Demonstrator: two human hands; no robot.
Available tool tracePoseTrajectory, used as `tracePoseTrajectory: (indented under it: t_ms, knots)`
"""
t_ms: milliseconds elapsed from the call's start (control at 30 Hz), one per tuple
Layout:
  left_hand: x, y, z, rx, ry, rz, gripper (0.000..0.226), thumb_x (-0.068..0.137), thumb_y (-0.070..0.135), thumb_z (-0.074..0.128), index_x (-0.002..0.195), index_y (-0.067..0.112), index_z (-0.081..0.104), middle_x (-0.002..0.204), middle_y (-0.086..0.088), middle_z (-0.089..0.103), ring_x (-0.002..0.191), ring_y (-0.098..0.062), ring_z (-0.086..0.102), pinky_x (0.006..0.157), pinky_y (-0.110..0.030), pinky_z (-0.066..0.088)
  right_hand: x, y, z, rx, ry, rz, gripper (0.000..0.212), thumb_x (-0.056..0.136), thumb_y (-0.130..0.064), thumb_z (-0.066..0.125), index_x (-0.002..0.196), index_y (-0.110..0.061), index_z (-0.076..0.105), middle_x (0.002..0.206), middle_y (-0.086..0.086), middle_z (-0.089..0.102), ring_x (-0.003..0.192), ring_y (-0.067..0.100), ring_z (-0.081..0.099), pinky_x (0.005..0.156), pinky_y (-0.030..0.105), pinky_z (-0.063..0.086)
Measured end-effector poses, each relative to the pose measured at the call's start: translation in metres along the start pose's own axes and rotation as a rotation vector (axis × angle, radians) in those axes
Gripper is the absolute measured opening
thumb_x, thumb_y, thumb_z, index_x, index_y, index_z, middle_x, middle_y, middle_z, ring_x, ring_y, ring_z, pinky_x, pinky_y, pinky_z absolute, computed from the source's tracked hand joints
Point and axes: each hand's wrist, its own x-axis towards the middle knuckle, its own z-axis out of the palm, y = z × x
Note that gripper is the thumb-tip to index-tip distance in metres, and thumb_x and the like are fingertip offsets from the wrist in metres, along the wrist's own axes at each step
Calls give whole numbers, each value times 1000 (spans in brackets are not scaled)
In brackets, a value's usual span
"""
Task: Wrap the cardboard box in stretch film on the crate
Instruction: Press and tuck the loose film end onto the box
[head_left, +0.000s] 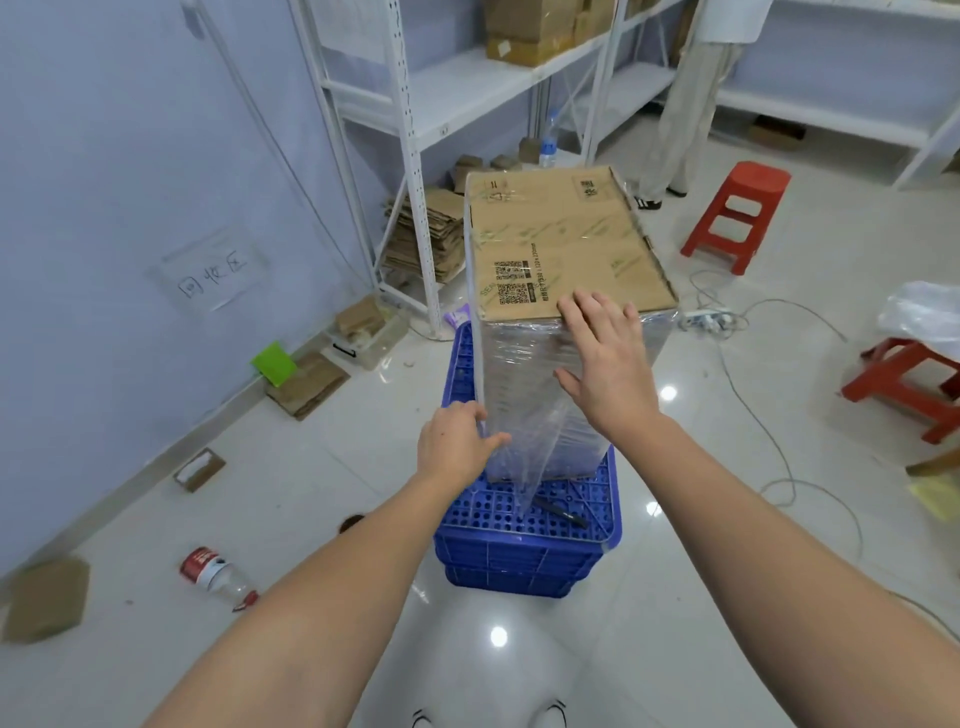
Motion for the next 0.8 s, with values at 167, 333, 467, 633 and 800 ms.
tracePoseTrajectory:
  t_ms: [167,333,467,633,800]
  knots:
    - [7,10,29,58,-5,-132,56,83,65,74,118,23,67,107,2,71,100,-22,64,83,-40,54,-1,4,6,17,45,-14,88,78,-27,78,151,-13,32,153,9,34,143,29,26,120,51,14]
    - [21,8,46,40,-30,-284,41,92,58,69,97,17,69,87,0,69,81,-21,64,66,-34,52,-1,7,12,15,81,-30,87,78,-26,78,151,-13,32,153,9,34,143,29,26,120,51,14]
    - [27,3,49,-25,-7,-314,32,99,36,59,76,15,69,74,-1,68,67,-20,61,57,-30,45,0,9,15,21,103,-32,86,78,-24,77,151,-13,33,153,9,35,143,29,27,120,50,12]
    - [14,1,31,10,-8,-181,25,97,30,56,74,21,58,72,5,62,67,-19,57,55,-30,39,0,10,15,35,99,-33,84,79,-22,75,151,-12,33,153,10,35,143,30,27,119,53,14]
    - [5,-9,-2,36,-37,-55,16,91,28,64,78,20,61,68,8,58,63,-15,53,56,-31,38,0,9,11,27,65,-33,82,81,-25,72,151,-13,32,153,10,34,143,29,26,119,53,14]
